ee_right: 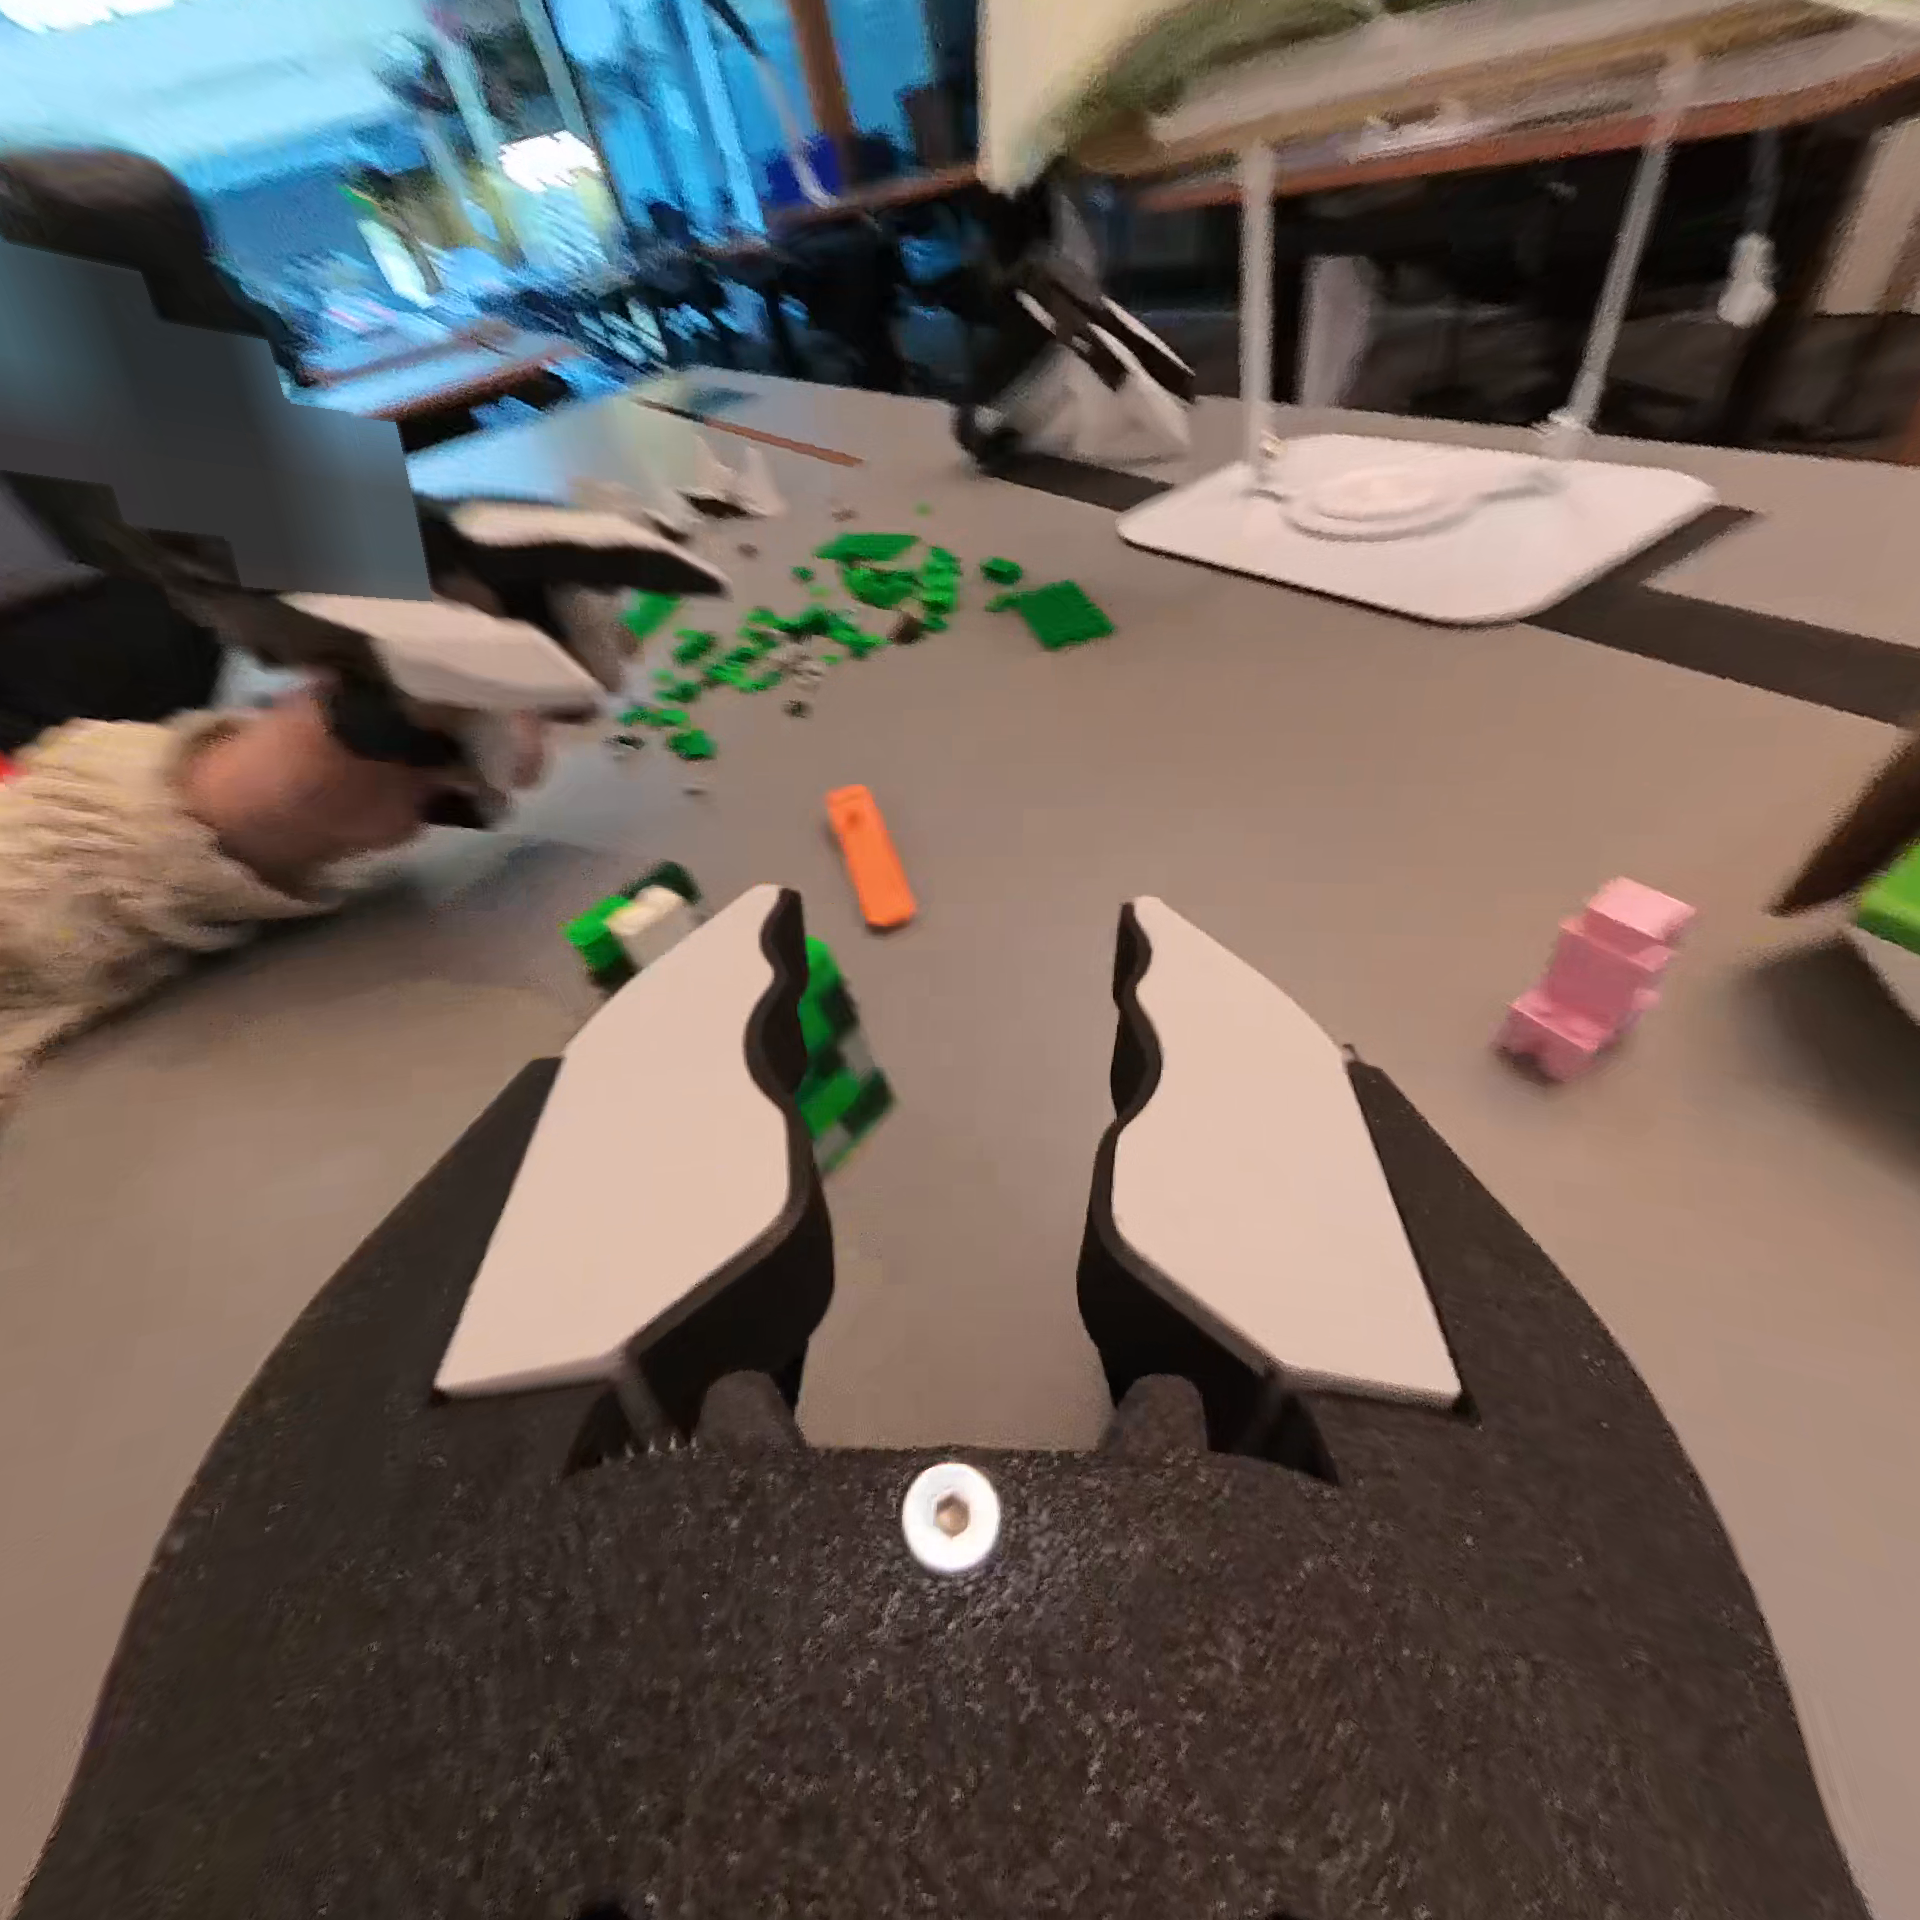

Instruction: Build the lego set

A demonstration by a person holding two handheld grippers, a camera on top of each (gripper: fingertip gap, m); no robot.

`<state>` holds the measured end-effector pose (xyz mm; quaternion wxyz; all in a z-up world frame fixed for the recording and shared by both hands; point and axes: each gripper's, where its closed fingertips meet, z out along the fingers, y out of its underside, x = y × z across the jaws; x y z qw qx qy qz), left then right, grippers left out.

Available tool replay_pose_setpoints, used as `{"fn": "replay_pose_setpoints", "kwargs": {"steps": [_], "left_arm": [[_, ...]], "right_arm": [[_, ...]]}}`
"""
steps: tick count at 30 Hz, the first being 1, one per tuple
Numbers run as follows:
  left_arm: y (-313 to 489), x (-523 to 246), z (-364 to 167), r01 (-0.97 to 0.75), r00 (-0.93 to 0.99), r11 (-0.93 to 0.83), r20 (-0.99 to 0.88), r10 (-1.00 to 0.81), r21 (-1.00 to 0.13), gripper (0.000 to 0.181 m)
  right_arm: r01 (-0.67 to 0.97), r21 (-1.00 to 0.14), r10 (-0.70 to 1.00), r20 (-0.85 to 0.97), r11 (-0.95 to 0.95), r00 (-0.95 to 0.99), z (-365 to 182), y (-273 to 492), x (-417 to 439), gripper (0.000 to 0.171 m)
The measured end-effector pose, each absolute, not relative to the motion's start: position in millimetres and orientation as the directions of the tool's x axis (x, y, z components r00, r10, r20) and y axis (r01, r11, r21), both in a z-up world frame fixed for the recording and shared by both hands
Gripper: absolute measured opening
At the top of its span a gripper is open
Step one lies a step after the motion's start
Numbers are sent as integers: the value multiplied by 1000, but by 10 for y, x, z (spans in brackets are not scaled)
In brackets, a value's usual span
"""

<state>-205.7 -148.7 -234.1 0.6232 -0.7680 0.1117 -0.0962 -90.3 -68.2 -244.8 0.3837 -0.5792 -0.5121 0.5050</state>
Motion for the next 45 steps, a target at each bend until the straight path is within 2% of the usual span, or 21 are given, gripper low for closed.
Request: {"fn": "replay_pose_setpoints", "kwargs": {"steps": [4, 9, 15, 21, 25, 26, 29, 30, 35, 37, 41, 45], "left_arm": [[-1502, -1965, -2371, -138, 945, -174, -77, -318, -975, 68], [-1519, -1998, -2304, -97, 947, -146, -46, -318, -985, 66], [-1528, -1965, -2360, -67, 929, -185, 6, -370, -980, 62], [-1724, -1478, -2606, -133, 767, -366, 138, -626, -921, 28], [-1726, -1342, -2805, -220, 767, -439, 124, -630, -871, 25], [-1714, -1327, -2876, -247, 774, -469, 118, -622, -848, 34], [-1688, -1220, -3034, -294, 765, -528, 135, -630, -797, 77], [-1674, -1170, -3053, -302, 756, -530, 140, -640, -793, 84], [-1613, -973, -3056, -303, 771, -562, 148, -619, -770, 86], [-1602, -895, -3049, -297, 789, -571, 141, -598, -765, 85], [-1498, -670, -3051, -260, 831, -602, 143, -537, -755, 60], [-1317, -556, -3142, -264, 881, -627, 81, -465, -733, 51]], "right_arm": [[130, -981, 964, -168, -143, -206, -2313, -959, -889, 71], [154, -986, 938, -104, -55, -331, -2343, -1198, -843, 90], [289, -954, 931, -40, 72, -362, -2585, -1314, -845, 93], [301, -947, 936, 1, 114, -351, -2552, -1291, -795, 89], [322, -942, 941, -23, 93, -339, -2503, -1213, -686, 84], [334, -938, 941, -30, 90, -337, -2506, -1197, -661, 84], [334, -939, 941, -39, 81, -336, -2473, -1181, -608, 84], [329, -941, 941, -41, 76, -335, -2455, -1177, -596, 84], [303, -950, 946, -23, 81, -324, -2356, -1149, -540, 81], [279, -957, 950, -12, 79, -313, -2289, -1123, -508, 80], [224, -971, 959, 17, 83, -282, -2151, -1060, -450, 77], [188, -979, 966, 23, 74, -257, -2070, -997, -400, 77]]}}
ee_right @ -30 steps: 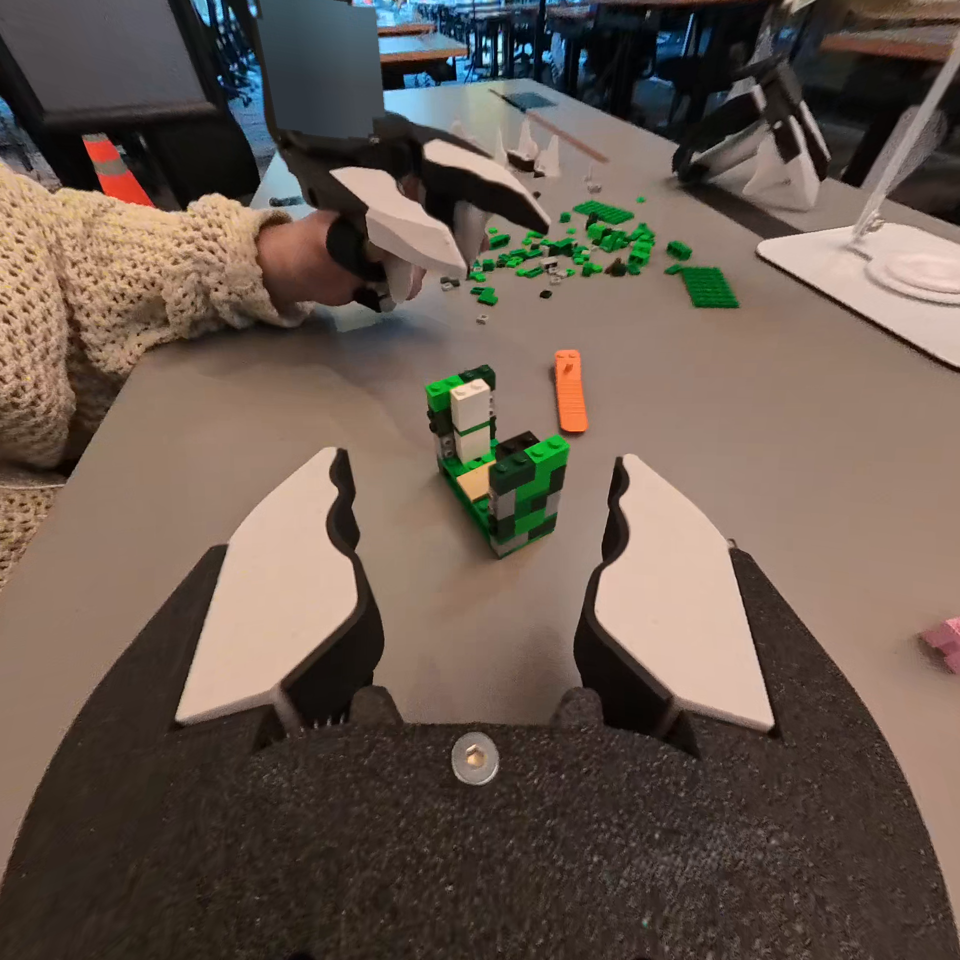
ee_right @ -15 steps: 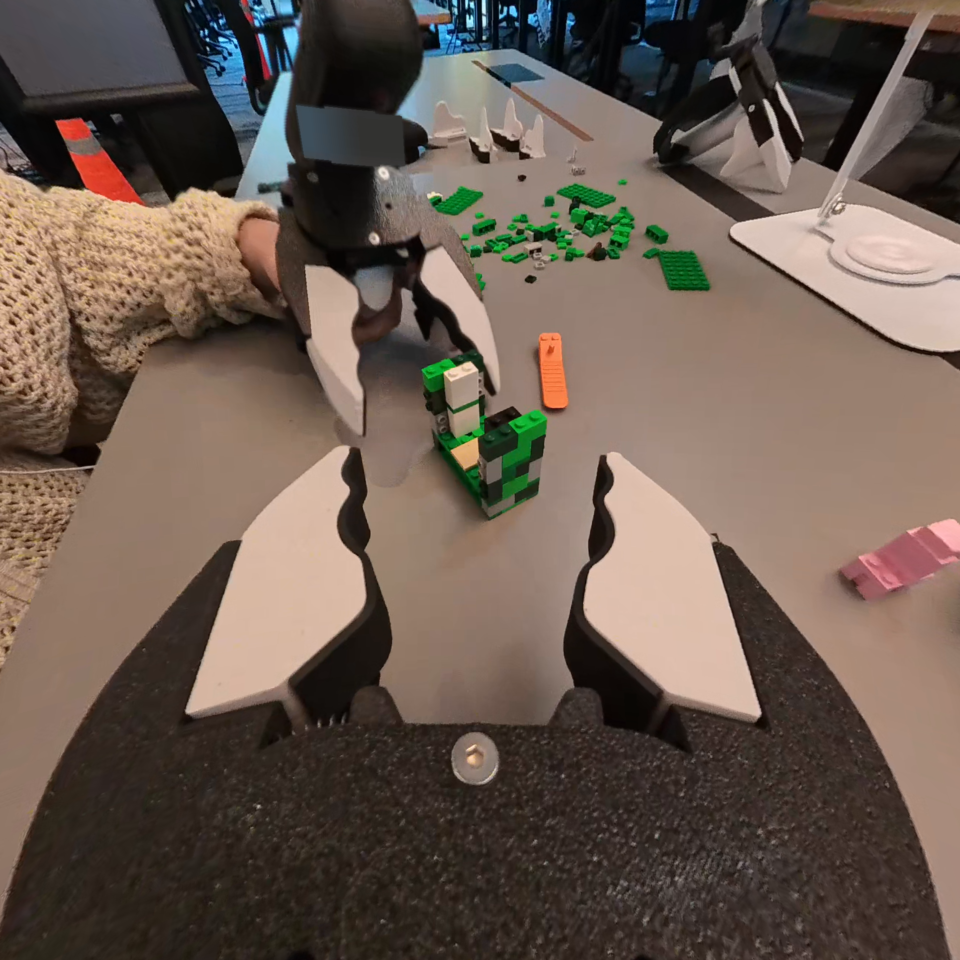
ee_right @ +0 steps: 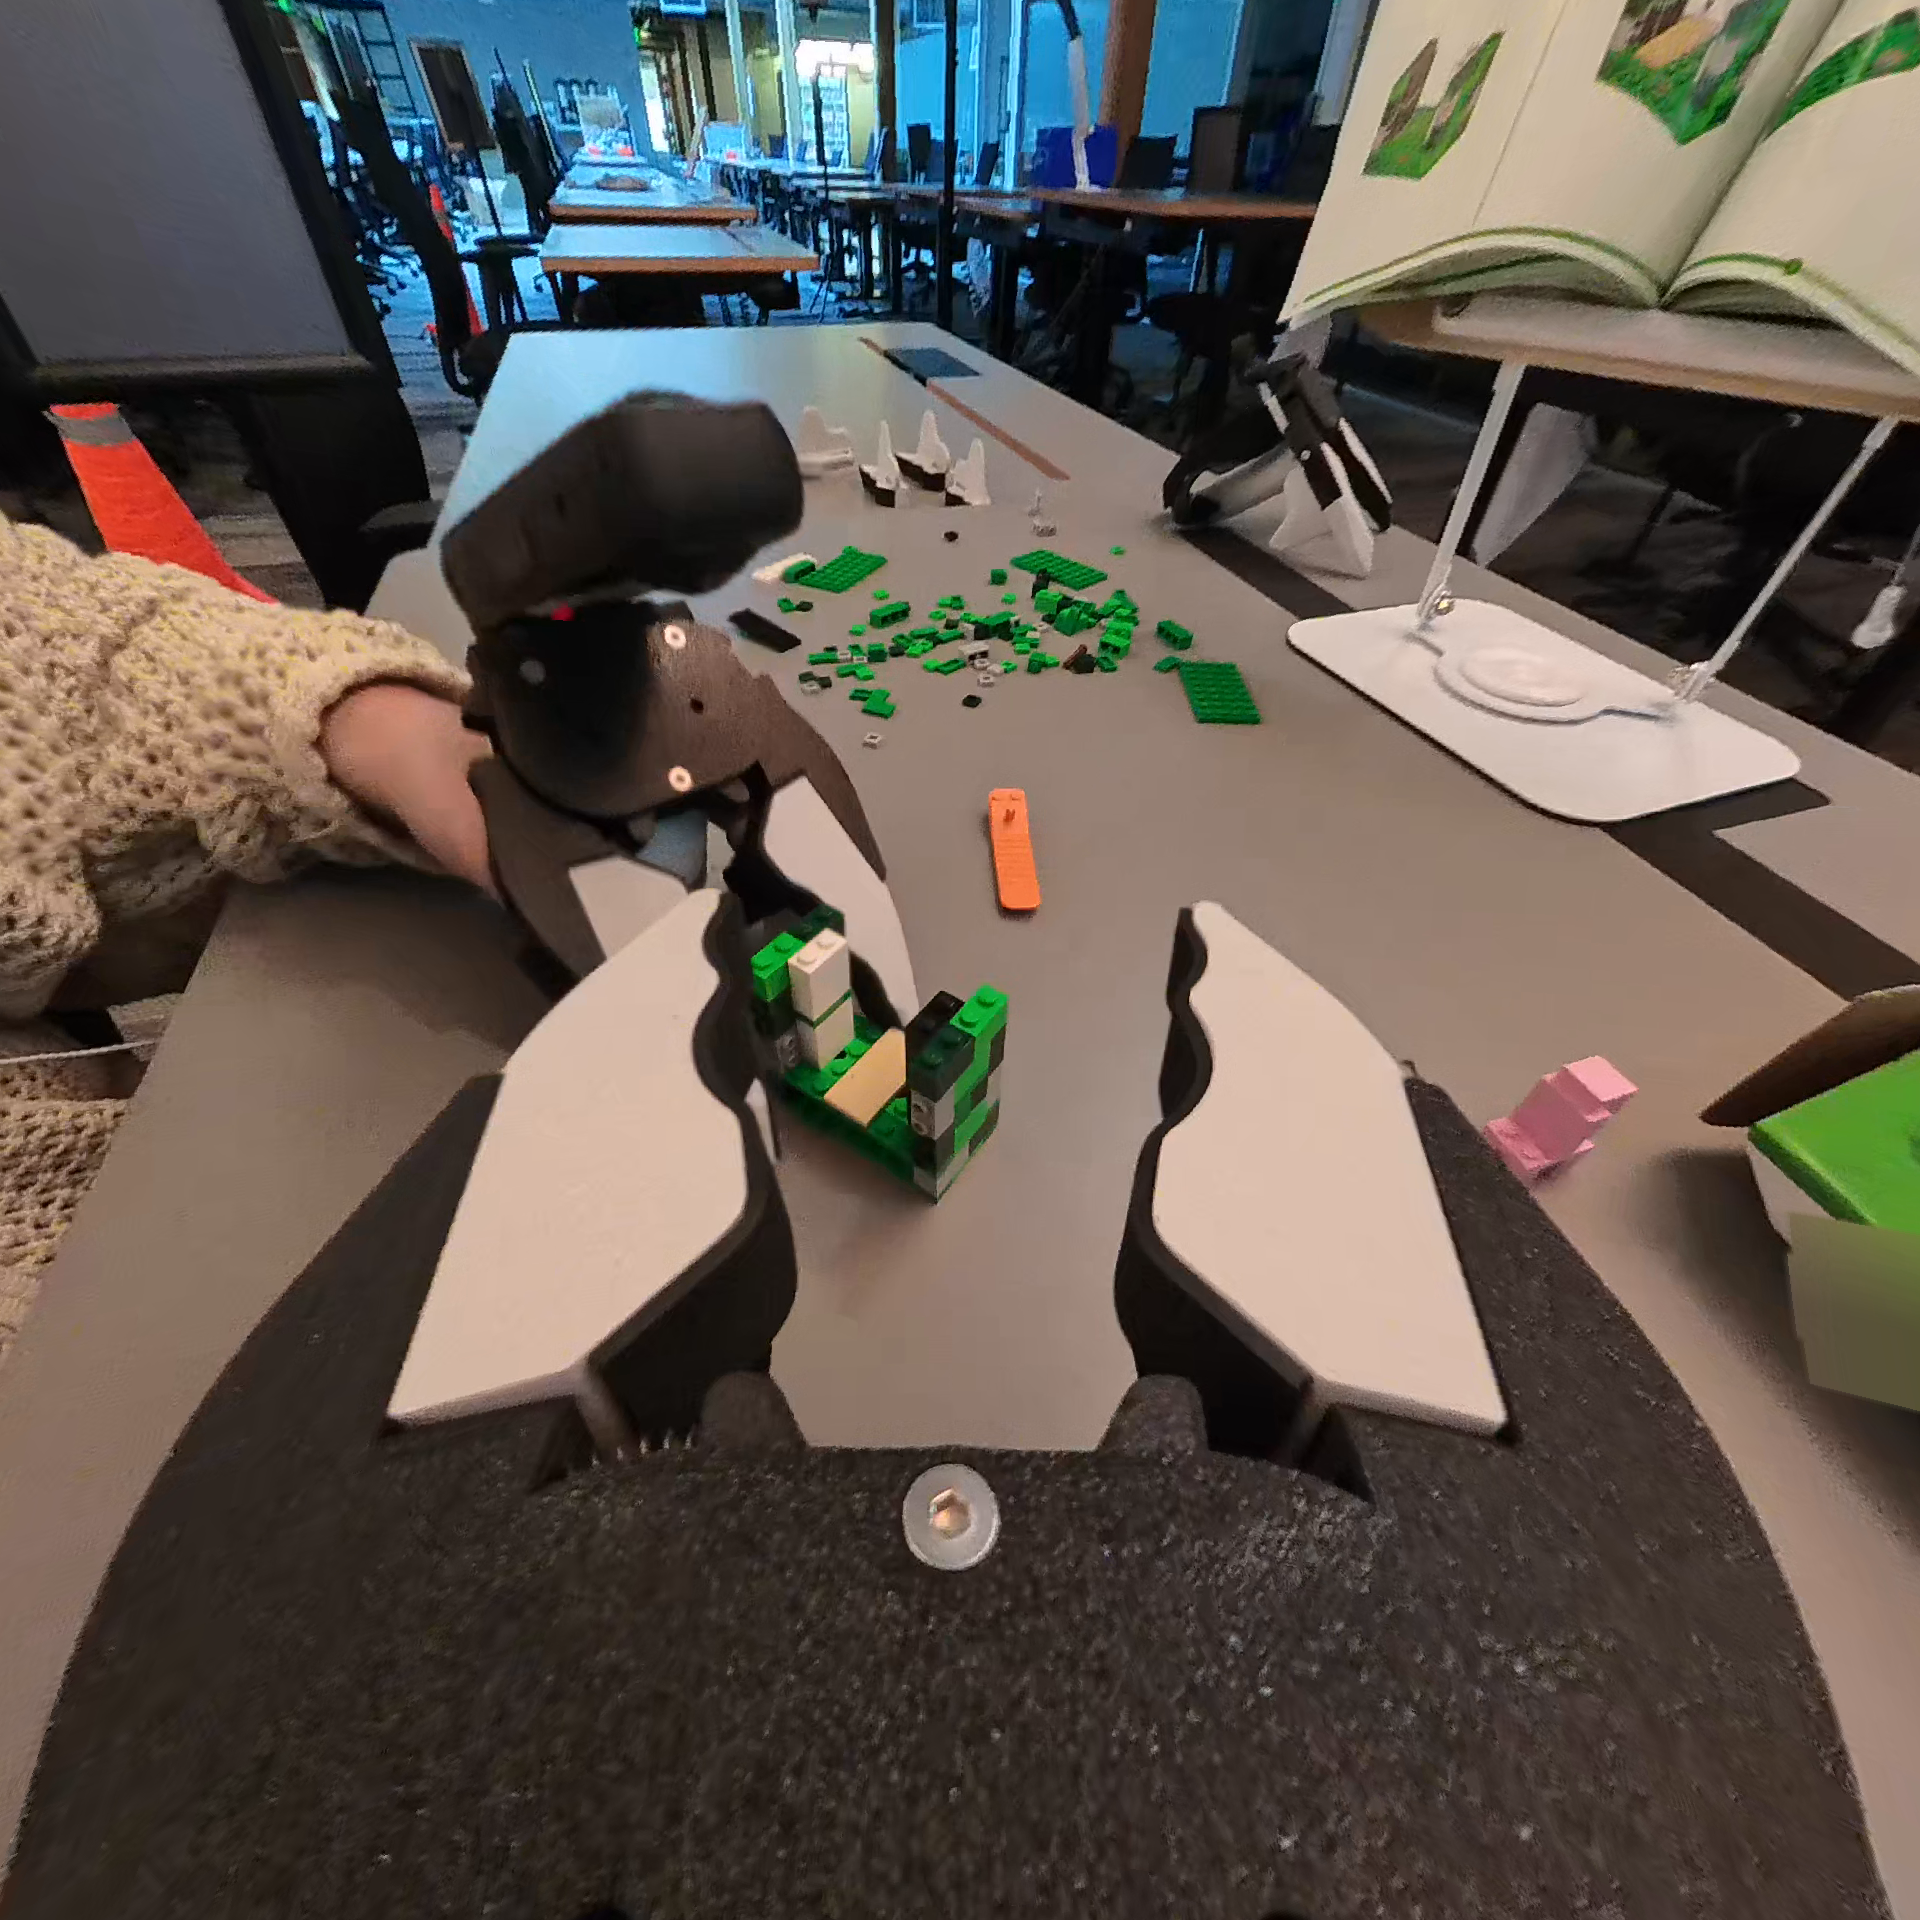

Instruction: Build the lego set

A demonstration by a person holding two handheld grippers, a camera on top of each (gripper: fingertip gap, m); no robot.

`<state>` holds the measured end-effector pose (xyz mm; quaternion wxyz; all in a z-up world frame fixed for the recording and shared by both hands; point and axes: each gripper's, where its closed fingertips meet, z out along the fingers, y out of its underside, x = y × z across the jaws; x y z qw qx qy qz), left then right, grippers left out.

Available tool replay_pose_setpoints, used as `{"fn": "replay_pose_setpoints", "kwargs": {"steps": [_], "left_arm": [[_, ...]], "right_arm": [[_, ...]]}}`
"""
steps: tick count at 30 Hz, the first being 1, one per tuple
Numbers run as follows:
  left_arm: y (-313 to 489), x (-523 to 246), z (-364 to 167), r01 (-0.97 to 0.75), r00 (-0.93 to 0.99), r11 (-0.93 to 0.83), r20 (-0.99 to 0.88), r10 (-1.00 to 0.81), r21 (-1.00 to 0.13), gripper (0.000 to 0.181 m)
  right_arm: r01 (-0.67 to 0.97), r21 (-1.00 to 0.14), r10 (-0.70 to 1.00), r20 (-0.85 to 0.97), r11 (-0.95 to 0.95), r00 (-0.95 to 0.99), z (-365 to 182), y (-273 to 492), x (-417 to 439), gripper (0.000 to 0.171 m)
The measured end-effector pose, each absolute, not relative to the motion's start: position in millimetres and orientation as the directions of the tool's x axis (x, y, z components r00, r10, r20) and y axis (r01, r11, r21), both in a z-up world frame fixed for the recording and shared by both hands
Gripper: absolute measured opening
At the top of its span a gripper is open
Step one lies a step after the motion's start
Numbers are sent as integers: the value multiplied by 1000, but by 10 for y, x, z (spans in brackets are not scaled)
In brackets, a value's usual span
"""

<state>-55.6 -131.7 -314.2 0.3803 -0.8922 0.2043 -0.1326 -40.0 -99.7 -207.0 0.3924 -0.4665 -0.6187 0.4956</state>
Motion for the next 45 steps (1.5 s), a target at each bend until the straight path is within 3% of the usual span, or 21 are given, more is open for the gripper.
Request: {"fn": "replay_pose_setpoints", "kwargs": {"steps": [7, 8, 10, 13, 18, 21, 24, 26, 29, 32, 37, 45], "left_arm": [[-857, -402, -3147, -205, 914, -631, 83, -397, -748, 46], [-792, -372, -3146, -196, 913, -627, 93, -397, -754, 51], [-736, -352, -3154, -198, 911, -628, 94, -400, -753, 95], [-877, -482, -3037, -240, 909, -583, 31, -415, -776, 112], [-1587, -1268, -2606, -285, 922, -471, -104, -373, -835, 107], [-2067, -2539, -2450, -238, 970, -522, -227, -87, -819, 93], [-2496, -3693, -2436, -11, 986, -596, -108, 127, -803, 84], [-2624, -4087, -2521, -15, 998, -665, -49, 33, -746, 83], [-2752, -4324, -2714, -209, 973, -762, -54, -224, -613, 80], [-2803, -4515, -2931, -326, 942, -834, -74, -328, -445, 87], [-2823, -4725, -3159, -328, 943, -909, -33, -331, -258, 90], [-2958, -4827, -3261, -291, 956, -950, -4, -293, -111, 85]], "right_arm": [[80, -991, 975, 84, 102, -205, -1845, -926, -314, 73], [60, -992, 976, 100, 113, -191, -1805, -913, -301, 73], [13, -992, 978, 125, 129, -166, -1717, -890, -269, 74], [-74, -988, 980, 143, 134, -138, -1562, -875, -211, 71], [-186, -975, 959, 164, 122, -231, -1325, -1177, -189, 67], [-202, -974, 916, 168, 98, -365, -1305, -1564, -302, 67], [-178, -983, 847, 126, 38, -517, -1417, -1968, -465, 67], [-118, -993, 806, 77, 9, -587, -1566, -2143, -566, 69], [-32, -999, 788, 38, 22, -614, -1796, -2221, -675, 69], [11, -1000, 789, 14, 26, -615, -1918, -2211, -727, 69], [42, -999, 795, -2, 29, -606, -1999, -2178, -760, 69], [37, -999, 801, 7, 37, -598, -1990, -2156, -756, 68]]}}
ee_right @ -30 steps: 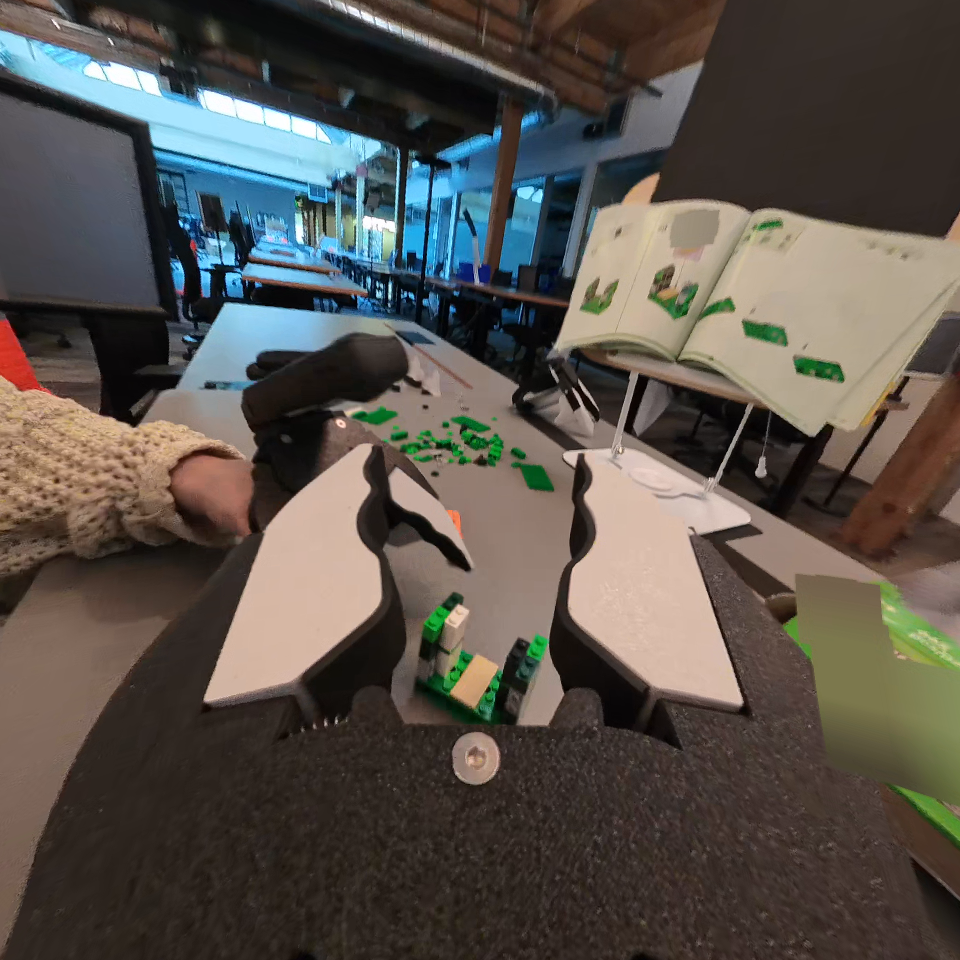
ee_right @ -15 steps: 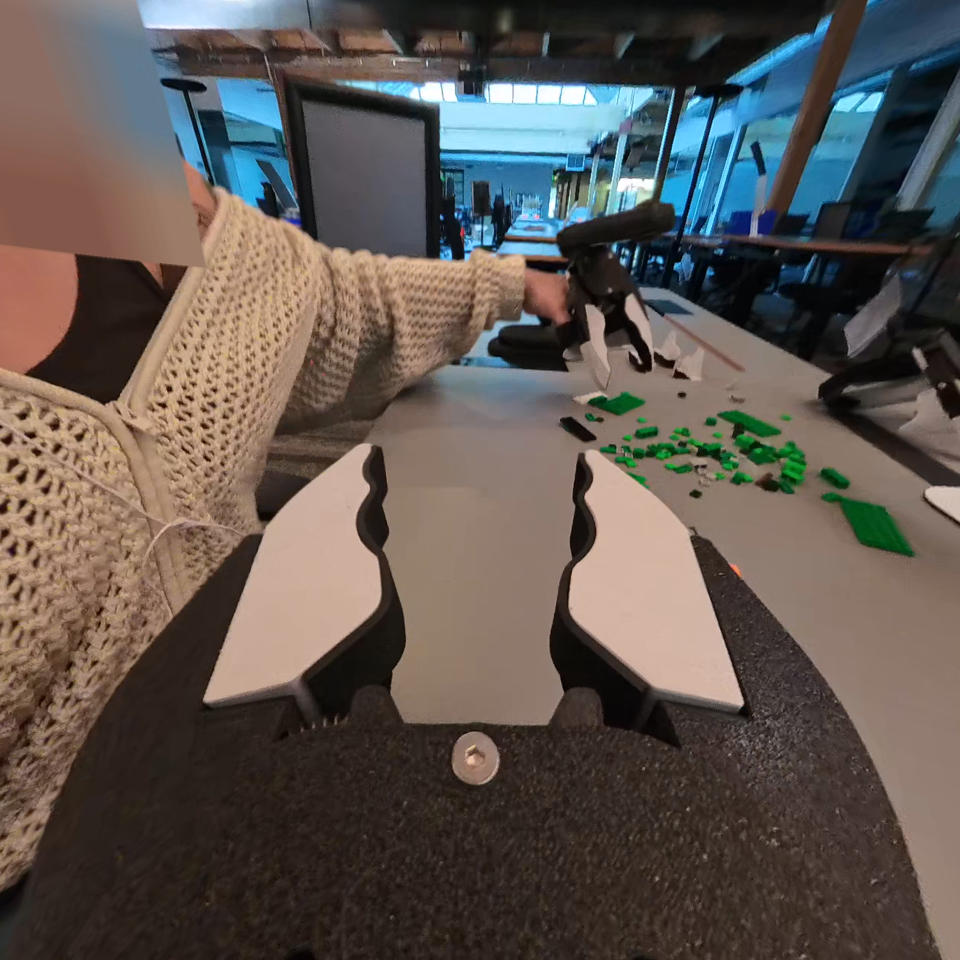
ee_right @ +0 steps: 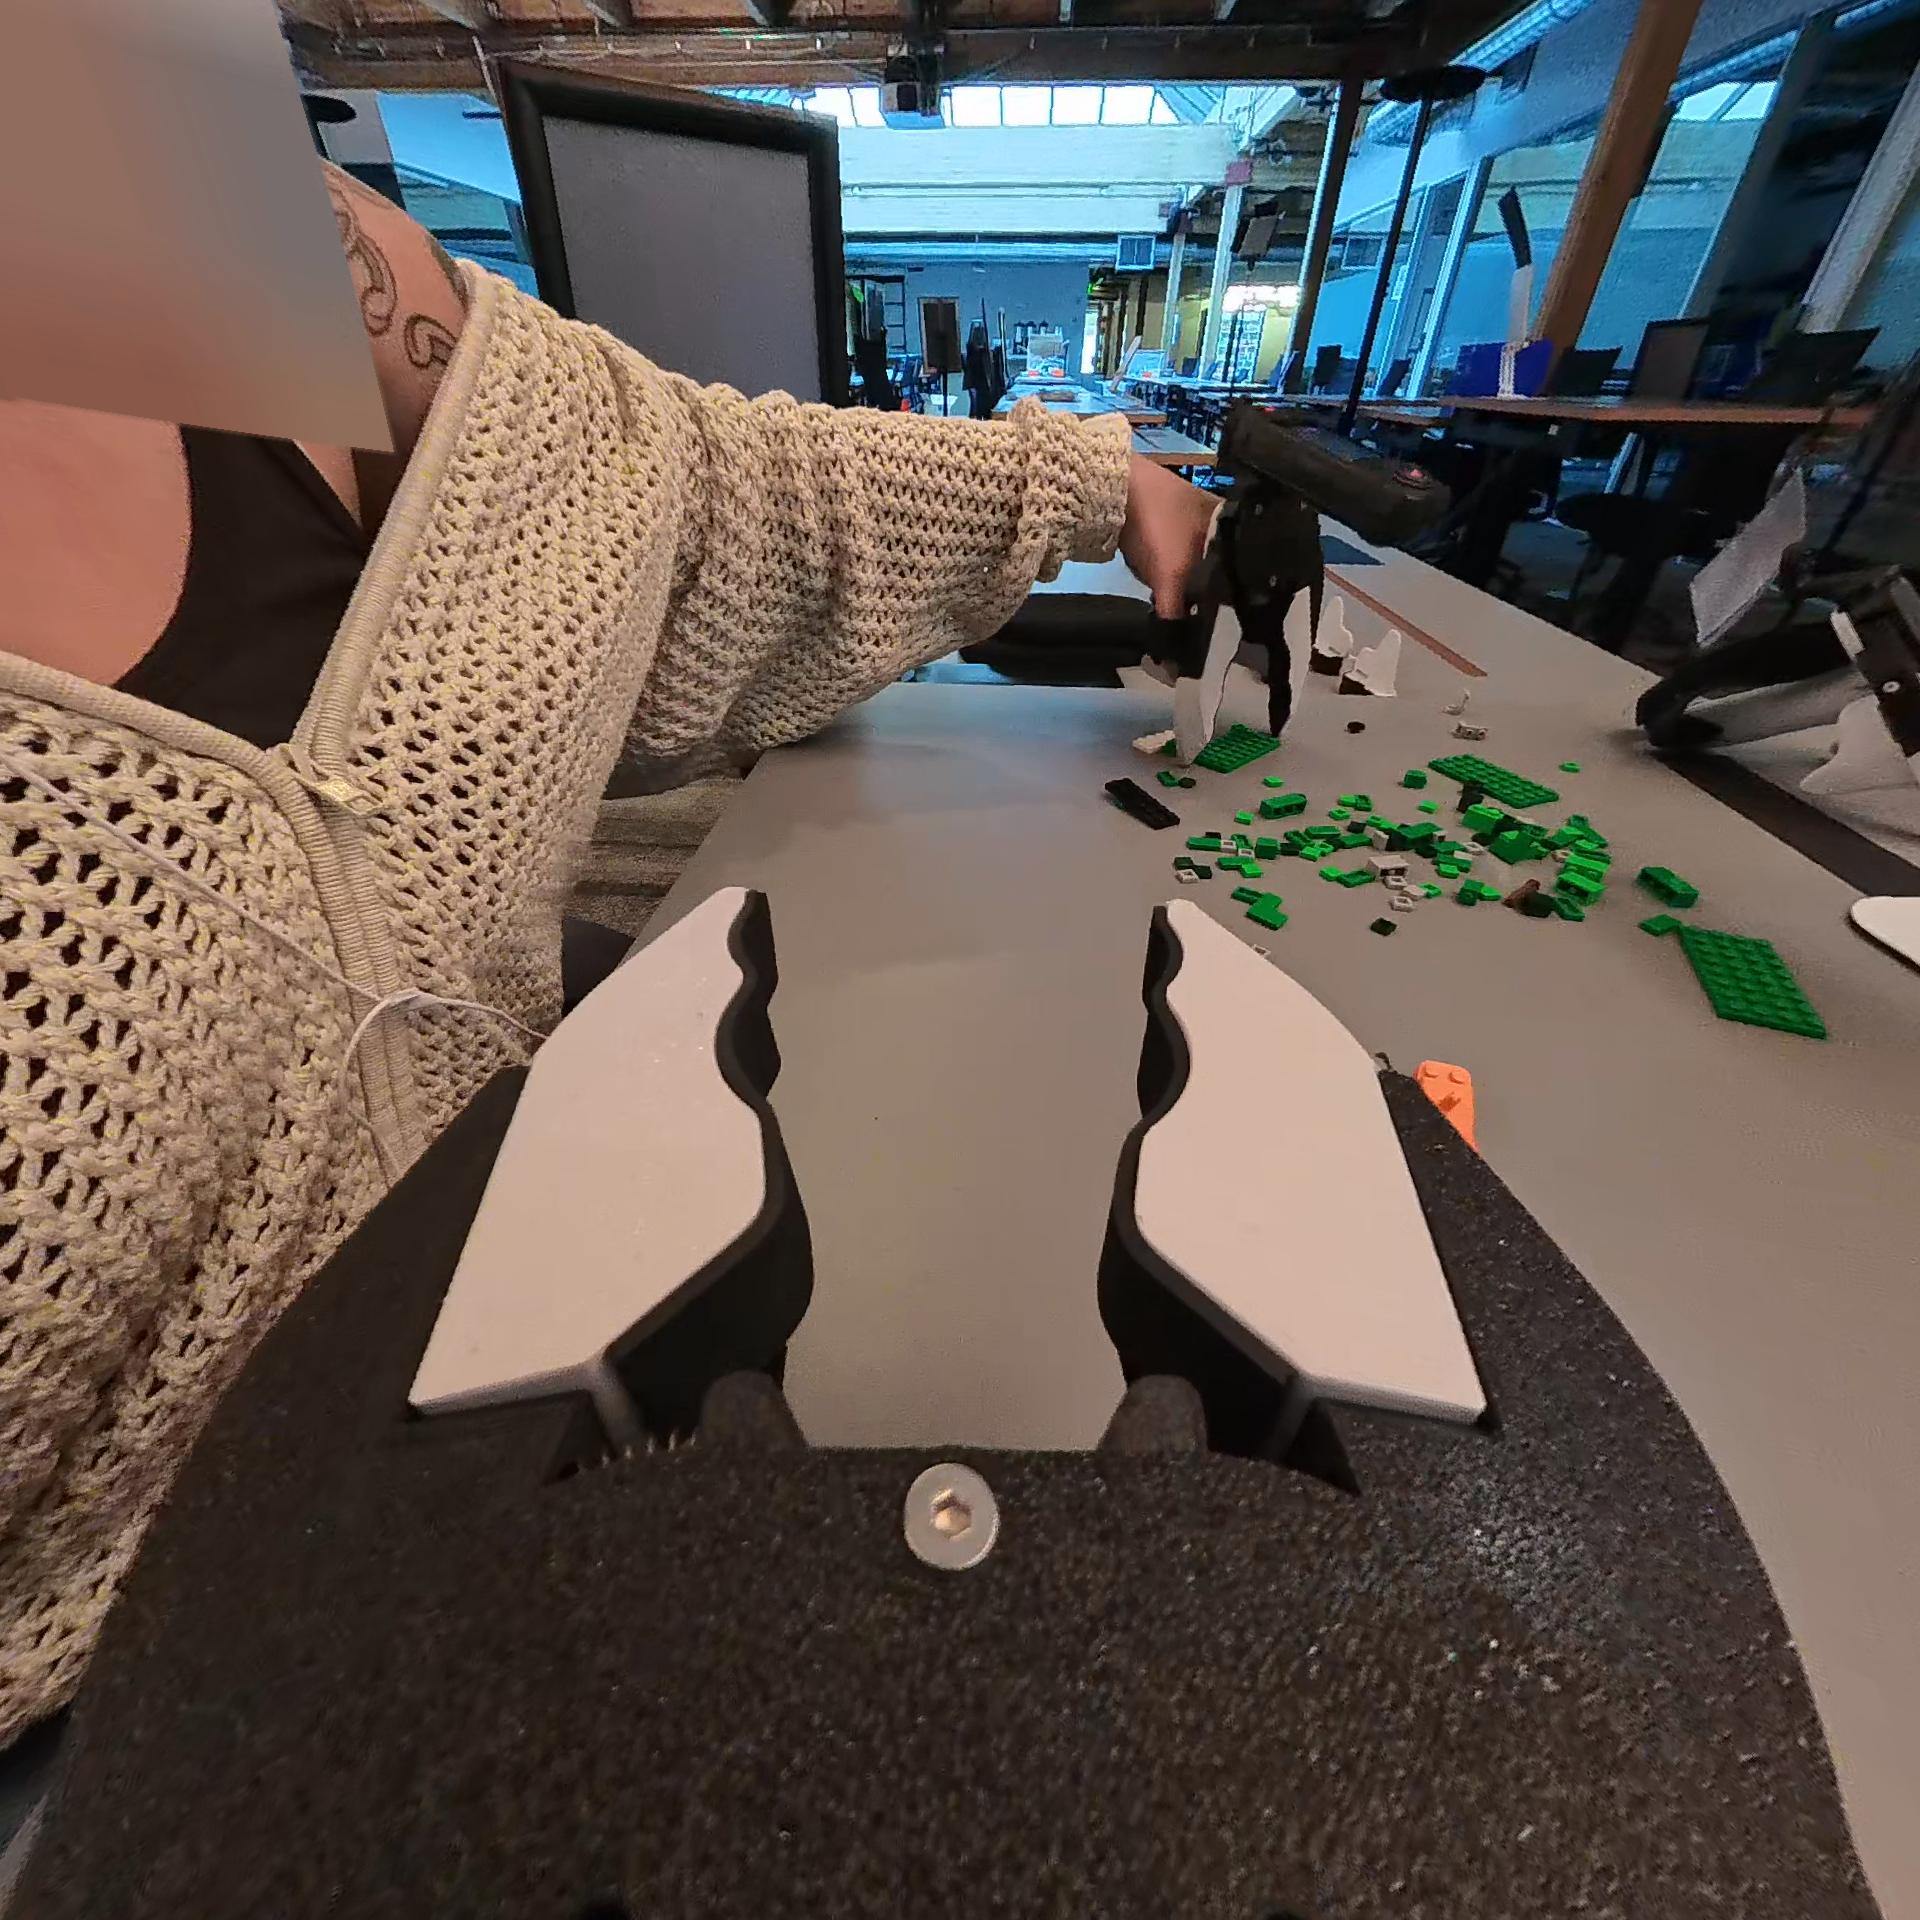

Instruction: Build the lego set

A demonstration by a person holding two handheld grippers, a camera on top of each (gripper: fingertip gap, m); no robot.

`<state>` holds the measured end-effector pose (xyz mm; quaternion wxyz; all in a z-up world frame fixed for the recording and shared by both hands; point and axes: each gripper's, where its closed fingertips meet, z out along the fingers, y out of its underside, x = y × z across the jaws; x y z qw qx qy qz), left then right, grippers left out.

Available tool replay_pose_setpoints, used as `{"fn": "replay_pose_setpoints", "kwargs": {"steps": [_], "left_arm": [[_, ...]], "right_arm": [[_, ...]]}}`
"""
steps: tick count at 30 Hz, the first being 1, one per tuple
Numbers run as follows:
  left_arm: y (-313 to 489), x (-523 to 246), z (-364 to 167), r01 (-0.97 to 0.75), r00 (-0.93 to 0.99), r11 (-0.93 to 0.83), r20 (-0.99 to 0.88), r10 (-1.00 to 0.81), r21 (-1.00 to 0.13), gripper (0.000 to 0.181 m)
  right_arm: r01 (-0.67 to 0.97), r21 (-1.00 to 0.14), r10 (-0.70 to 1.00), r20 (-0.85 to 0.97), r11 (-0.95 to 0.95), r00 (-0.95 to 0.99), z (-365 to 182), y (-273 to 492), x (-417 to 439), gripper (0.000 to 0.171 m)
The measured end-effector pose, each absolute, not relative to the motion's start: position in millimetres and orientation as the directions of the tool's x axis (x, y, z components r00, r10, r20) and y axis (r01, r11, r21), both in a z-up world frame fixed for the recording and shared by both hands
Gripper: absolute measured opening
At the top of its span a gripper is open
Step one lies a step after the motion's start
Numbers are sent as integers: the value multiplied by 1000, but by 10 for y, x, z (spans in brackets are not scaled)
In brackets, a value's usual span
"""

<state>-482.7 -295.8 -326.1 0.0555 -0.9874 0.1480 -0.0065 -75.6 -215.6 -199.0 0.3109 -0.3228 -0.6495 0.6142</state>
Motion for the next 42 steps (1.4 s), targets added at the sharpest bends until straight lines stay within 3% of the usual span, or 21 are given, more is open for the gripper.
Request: {"fn": "replay_pose_setpoints", "kwargs": {"steps": [6, 17, 21, 25, 32, 42], "left_arm": [[-2973, -4776, -3242, -307, 952, -950, -6, -307, -55, 65], [-2914, -4764, -2992, -283, 959, -942, -43, -280, -178, 65], [-2673, -4343, -2563, -390, 920, -874, -92, -380, -288, 65], [-2463, -3408, -2310, -607, 787, -712, -143, -600, -352, 65], [-2569, -2035, -2681, -868, 477, -431, -173, -862, -246, 65], [-2696, -1662, -3162, -888, 437, -421, -54, -898, -187, 65]], "right_arm": [[53, -998, 802, 3, 44, -598, -2035, -2159, -772, 68], [32, -997, 804, 36, 68, -594, -1989, -2181, -752, 67], [32, -997, 804, 34, 66, -594, -1987, -2187, -755, 67], [48, -996, 798, 32, 76, -602, -2031, -2222, -769, 67], [35, -995, 789, 52, 92, -612, -2003, -2270, -748, 67], [16, -995, 785, 70, 101, -616, -1948, -2294, -722, 67]]}}
